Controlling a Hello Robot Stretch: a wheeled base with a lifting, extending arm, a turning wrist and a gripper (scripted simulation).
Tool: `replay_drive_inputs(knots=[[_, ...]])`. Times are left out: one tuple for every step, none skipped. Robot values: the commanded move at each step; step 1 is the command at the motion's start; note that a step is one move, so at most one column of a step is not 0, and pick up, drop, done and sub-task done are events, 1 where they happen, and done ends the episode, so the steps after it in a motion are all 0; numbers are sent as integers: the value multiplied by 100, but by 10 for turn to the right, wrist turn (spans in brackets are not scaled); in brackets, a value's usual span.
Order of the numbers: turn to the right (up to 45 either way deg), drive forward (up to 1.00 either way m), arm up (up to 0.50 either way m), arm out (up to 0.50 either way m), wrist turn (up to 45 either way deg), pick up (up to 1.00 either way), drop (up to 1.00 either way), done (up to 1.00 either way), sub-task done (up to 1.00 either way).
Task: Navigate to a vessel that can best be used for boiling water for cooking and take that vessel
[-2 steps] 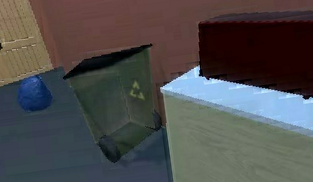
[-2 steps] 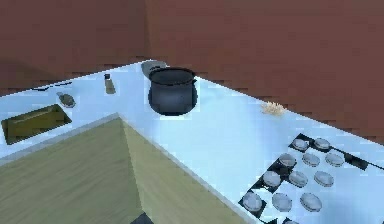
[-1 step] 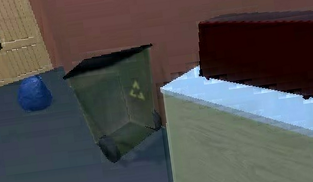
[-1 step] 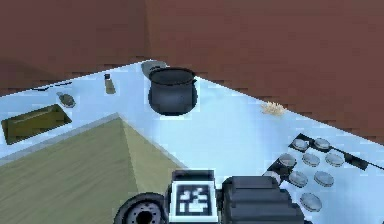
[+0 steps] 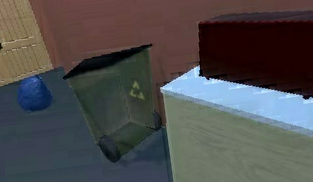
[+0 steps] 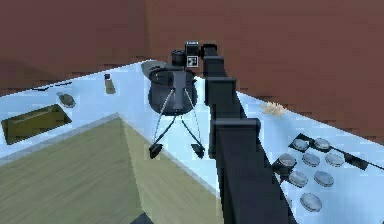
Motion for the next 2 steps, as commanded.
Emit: replay_drive_inputs(knots=[[0, 0, 0, 0, 450, 0, 0, 0, 0], [0, 0, 0, 0, 450, 0, 0, 0, 0]])
